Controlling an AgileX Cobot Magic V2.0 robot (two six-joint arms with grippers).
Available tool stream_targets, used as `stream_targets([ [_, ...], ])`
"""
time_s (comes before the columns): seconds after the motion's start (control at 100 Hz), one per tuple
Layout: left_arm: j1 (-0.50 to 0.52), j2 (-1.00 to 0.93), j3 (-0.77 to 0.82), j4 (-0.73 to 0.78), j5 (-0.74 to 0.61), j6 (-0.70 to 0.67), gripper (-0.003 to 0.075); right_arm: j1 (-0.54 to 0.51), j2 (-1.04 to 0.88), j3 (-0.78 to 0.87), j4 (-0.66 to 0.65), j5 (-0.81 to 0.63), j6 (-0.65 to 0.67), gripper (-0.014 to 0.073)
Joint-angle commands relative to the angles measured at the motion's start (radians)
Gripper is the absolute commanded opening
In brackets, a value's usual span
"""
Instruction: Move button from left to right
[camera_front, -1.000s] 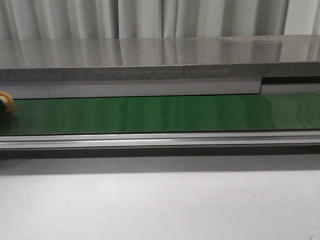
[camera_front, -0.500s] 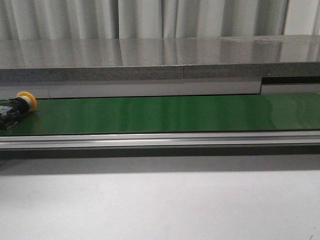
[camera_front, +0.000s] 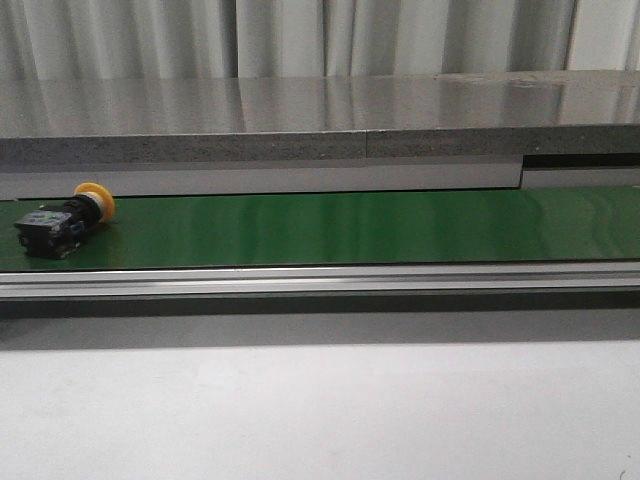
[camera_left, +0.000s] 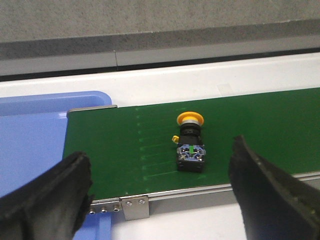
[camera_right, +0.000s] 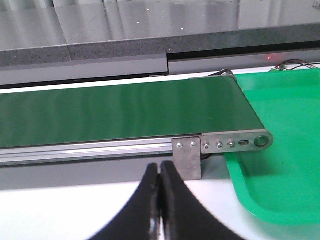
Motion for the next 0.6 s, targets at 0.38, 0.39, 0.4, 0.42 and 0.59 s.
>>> stream_targets([
  [0.38,-0.010,-0.460,0.282,-0.015,-0.205,0.004,0.0557,-0.006,-0.020,-0.015,-0.001,-0.083,-0.003,-0.0067],
  [0.39,-0.010,-0.470,0.284,-0.015,-0.205,0.004,0.0557,-0.006,-0.020,-0.015,-0.001,-0.083,-0.003,-0.0067],
  [0.4,-0.010,-0.474,0.284,-0.015,-0.205,0.004,0.0557,-0.006,-0.020,-0.015,-0.001,-0.083,-0.003,-0.0067],
  [0.42,-0.010,-0.486,0.289,-0.015,-0.209,0.004,0.0557,-0.006,-0.020,-0.015,-0.001,-0.083,-0.003,-0.0067],
  [0.59,-0.010,-0.521,0.318,-0.006,-0.249,0.004,0.0557,-0.006,-0.020,-0.015,-0.001,-0.083,-0.003,-0.0067],
])
